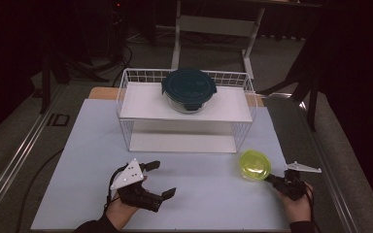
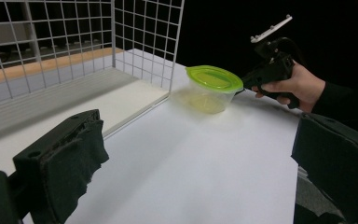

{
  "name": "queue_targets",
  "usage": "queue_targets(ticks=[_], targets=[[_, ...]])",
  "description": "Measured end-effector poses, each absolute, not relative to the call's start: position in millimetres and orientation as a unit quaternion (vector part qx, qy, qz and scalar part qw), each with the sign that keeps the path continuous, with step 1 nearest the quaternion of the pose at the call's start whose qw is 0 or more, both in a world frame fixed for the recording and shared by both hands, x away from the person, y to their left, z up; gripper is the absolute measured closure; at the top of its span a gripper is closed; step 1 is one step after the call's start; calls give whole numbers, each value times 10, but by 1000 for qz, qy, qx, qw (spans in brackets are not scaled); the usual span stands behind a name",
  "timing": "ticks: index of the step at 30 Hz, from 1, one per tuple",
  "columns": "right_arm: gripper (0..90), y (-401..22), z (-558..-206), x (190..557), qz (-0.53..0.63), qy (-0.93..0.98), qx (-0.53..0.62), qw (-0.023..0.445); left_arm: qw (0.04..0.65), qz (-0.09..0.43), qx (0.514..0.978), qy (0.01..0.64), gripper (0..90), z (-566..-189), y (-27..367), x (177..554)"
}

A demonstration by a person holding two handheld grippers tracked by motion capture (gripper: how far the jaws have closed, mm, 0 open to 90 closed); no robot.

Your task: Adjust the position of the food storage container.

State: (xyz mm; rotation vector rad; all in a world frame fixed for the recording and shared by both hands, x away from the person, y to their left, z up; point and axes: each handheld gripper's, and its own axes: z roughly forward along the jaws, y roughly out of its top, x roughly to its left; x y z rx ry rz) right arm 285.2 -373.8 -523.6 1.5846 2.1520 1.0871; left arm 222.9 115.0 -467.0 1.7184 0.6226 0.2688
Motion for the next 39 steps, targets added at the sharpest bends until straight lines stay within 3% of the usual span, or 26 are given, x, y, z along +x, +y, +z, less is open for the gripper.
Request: queue_targets(ticks=[9,24,39], targets=[[900,-3511,-5220,2866,378,758,520,115,601,116,744,267,28,-4677,1137,2226],[900,-3630,-5178,3282,380,740,539,133,603,118,742,267,28,-4668,1160,2227],[900,-3462,-5263,3176,384,756,522,99,602,116,742,269,28,-4677,1152,2226]])
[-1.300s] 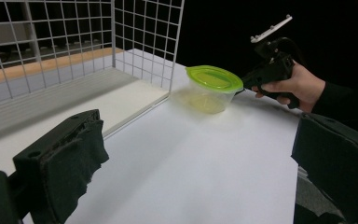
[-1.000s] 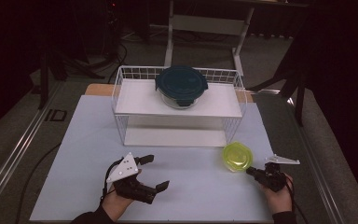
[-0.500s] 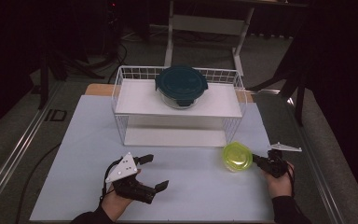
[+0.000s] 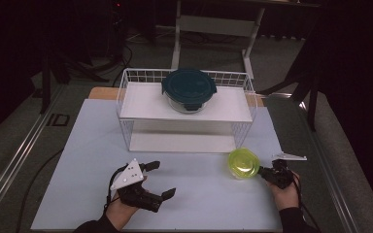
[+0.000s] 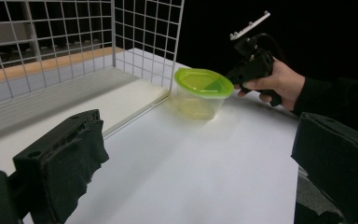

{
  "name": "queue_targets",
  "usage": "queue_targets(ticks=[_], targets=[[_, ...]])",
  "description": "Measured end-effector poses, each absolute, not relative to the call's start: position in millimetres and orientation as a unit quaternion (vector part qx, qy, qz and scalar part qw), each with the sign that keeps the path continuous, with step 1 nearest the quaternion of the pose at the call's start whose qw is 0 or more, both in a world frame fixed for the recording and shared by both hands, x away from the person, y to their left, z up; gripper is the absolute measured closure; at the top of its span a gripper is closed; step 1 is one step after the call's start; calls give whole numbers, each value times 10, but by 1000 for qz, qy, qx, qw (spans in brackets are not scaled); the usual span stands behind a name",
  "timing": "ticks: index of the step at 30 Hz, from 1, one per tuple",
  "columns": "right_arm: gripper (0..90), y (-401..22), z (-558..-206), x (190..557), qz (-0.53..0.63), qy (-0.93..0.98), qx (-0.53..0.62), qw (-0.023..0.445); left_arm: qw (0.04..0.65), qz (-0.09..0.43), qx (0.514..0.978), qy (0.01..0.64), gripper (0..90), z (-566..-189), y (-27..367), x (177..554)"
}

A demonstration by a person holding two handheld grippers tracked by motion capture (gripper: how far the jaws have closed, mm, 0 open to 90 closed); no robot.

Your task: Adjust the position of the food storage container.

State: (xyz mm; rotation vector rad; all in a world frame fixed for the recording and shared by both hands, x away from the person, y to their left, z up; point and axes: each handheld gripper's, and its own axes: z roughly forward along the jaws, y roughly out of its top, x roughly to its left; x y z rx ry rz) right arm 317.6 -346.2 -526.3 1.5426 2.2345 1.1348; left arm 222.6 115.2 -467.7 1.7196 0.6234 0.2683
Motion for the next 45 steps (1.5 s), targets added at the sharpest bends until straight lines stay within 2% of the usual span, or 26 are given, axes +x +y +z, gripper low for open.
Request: queue_targets(ticks=[7,17,35,45], targets=[[900,-3411,-5240,3132,381,760,516,102,603,113,743,268,28,-4687,1146,2229],[900,-3437,-5253,3297,386,754,523,97,603,113,743,268,28,-4697,1147,2235],[900,-2984,-5249,3141,388,794,464,63,604,116,742,266,28,-4673,1159,2227],[900,-3034,-5273,3326,394,781,480,68,605,118,740,268,28,-4671,1175,2235]])
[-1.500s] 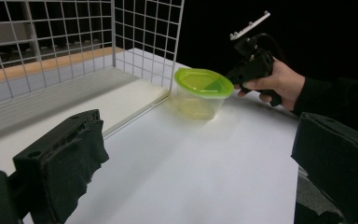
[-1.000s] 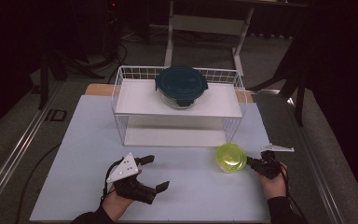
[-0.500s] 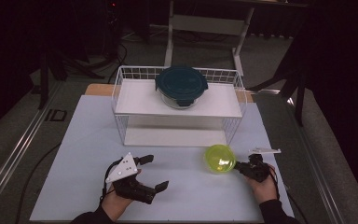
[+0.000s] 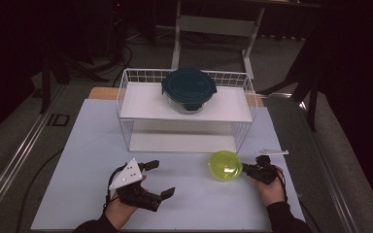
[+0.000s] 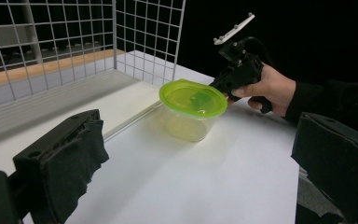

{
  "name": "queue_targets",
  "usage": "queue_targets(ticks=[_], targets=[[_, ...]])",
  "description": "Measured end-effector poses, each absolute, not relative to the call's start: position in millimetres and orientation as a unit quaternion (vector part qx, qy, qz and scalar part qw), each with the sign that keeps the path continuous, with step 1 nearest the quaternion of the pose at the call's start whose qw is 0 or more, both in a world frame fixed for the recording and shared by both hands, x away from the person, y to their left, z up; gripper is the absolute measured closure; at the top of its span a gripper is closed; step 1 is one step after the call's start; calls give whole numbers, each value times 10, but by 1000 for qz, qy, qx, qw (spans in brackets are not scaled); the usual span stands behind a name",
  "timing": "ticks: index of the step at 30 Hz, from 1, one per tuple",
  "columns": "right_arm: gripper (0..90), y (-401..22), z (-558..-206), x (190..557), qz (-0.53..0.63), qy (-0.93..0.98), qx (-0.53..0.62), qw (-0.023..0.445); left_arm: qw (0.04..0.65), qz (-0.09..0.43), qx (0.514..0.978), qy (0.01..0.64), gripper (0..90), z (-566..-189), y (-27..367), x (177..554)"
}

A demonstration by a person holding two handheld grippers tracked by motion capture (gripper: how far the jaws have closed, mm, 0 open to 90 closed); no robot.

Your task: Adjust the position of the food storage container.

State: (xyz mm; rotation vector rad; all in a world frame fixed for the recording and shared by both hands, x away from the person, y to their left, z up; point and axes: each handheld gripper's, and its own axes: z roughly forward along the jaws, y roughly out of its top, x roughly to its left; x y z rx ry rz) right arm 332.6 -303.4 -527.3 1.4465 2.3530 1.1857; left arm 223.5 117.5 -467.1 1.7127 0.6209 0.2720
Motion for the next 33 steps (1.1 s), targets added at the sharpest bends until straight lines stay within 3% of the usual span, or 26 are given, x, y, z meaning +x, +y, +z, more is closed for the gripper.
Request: queue_targets(ticks=[17,33], targets=[[900,-2638,-5310,3208,403,803,438,22,605,120,741,266,28,-4663,1178,2225],[900,-2391,-5305,3252,399,812,426,16,605,121,741,266,28,-4654,1190,2217]])
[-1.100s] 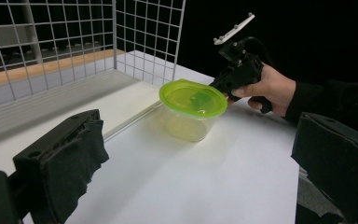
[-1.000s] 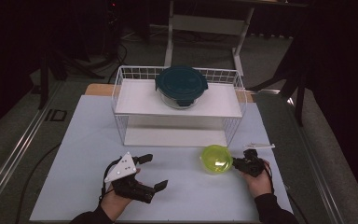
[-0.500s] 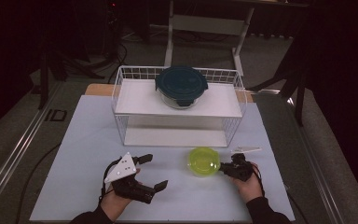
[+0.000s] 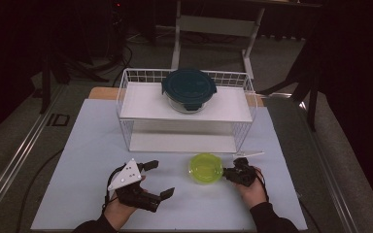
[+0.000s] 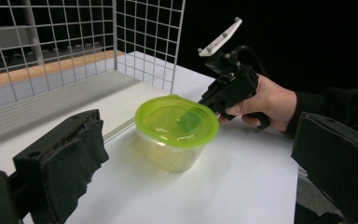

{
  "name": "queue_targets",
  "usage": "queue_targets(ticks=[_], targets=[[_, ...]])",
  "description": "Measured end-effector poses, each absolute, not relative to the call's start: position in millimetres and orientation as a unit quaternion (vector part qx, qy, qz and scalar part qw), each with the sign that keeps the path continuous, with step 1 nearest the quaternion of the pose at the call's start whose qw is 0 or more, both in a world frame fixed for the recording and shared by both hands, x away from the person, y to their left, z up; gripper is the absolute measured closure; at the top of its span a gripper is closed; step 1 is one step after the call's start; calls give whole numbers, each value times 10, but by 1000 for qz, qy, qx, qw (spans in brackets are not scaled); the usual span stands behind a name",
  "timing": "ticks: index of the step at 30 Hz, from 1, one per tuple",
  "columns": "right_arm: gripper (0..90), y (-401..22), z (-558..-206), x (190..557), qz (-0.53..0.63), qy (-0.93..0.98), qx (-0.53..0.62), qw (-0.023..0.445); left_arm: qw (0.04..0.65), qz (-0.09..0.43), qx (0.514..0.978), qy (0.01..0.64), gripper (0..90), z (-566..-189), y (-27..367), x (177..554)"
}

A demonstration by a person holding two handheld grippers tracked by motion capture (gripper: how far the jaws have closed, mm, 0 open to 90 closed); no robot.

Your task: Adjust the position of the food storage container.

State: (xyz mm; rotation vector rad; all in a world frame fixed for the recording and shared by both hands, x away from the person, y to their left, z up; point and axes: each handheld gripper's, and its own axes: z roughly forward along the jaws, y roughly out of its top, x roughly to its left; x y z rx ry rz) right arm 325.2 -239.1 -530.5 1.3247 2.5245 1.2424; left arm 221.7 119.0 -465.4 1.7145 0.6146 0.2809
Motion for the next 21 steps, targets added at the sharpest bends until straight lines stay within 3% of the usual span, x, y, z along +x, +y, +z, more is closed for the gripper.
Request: queue_targets(ticks=[21], targets=[[900,-1918,-5313,3148,399,830,389,-22,604,121,741,268,28,-4657,1205,2216]])
